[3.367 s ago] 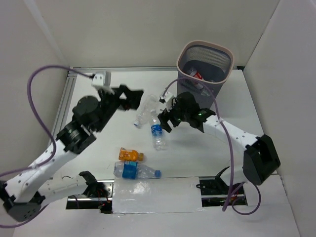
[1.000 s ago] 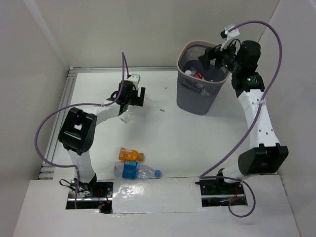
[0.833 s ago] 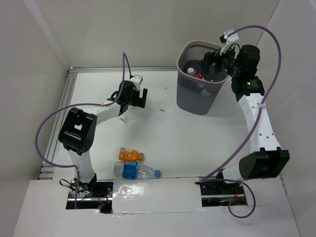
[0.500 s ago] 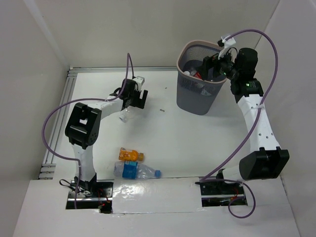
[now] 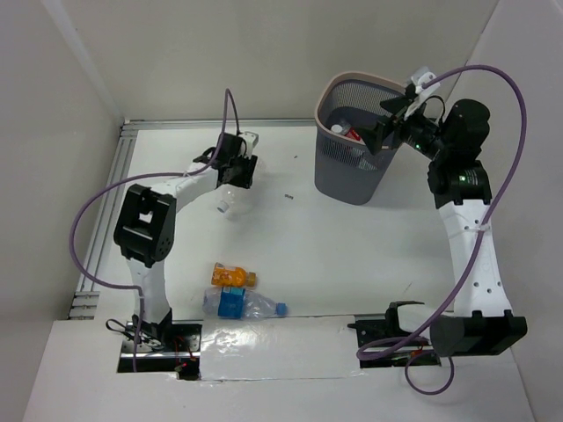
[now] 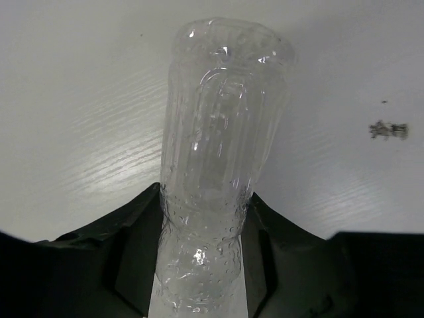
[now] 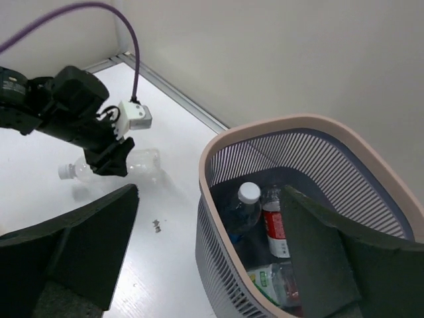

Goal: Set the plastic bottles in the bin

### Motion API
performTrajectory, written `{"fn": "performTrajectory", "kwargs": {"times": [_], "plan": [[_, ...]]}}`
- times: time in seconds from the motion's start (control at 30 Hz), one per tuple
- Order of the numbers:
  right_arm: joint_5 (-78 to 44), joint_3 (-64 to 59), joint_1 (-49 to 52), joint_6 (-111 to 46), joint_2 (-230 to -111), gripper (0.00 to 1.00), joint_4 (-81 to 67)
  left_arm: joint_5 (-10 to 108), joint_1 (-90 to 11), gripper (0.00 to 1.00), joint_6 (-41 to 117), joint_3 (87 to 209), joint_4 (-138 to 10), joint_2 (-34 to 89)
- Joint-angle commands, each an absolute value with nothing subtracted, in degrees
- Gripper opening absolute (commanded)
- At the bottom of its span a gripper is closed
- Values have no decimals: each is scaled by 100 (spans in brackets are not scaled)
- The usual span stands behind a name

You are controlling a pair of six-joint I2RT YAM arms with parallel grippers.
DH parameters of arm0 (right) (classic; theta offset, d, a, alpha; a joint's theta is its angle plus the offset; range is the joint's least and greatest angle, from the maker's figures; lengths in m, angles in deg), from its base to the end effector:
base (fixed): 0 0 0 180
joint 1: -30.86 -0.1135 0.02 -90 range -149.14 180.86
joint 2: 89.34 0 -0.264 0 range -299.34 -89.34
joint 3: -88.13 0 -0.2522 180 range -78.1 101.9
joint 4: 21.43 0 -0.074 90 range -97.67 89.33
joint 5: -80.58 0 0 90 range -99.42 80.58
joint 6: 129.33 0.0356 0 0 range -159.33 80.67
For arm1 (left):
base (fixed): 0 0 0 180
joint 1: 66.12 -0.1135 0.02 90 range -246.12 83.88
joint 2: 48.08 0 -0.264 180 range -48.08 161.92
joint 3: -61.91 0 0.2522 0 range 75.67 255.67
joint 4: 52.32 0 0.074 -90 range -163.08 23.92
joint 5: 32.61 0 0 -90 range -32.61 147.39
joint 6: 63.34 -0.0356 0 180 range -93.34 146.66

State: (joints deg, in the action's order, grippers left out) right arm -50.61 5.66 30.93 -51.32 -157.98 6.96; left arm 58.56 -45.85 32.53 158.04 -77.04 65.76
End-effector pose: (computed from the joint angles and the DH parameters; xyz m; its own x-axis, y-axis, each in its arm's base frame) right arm 0.2455 0.0231 0.4821 0.1451 -0.1565 -0.9770 -0.6415 0.7369 -0.2134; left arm 0.4204 -0.1545 0.2043 -0.6636 0.1361 -0.7356 0.2658 0.9621 -0.0618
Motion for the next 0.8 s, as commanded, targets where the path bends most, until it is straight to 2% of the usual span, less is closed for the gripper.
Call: {"fn": "performTrajectory", "kwargs": {"times": [0.0,0.03,0.07,0.1,0.17,0.2,0.33,0.53,0.67,0.7,0.77], "plan": [[-5205,452,3200,-5199,-15439,91,543,5669,-4371,5,3447,16399,-7698,5653],[-5127,364,3261,-5251,-15342,80,543,5669,-4301,5,3587,16749,-7698,5486],[-5065,146,3261,-5252,-15159,65,543,5608,-4161,5,3667,16952,-7645,5223],[-4890,22,3261,-5252,-15078,30,464,5607,-4090,5,3729,17163,-7593,5125],[-4809,-233,3366,-5252,-14946,6,464,5467,-3854,5,3896,17802,-7408,5053],[-4748,-287,3367,-5347,-14876,0,638,5467,-3774,5,3896,18024,-7329,4984],[-5133,-568,3525,-5821,-14674,0,1332,4696,-3606,5,4484,19036,-6707,5351],[-6530,-1524,3631,-7343,-13945,4,2528,4298,-3238,5,5636,19871,-4224,6238],[-6646,-1983,3683,-7747,-13540,6,2749,5077,-2930,5,6084,20678,-3120,7231],[-6646,-2096,3683,-7887,-13383,6,2888,5445,-2755,7,6085,21386,-2892,7642],[-6725,-2211,3683,-7949,-13329,9,3047,5658,-2693,9,6085,21610,-2829,7987]]}}
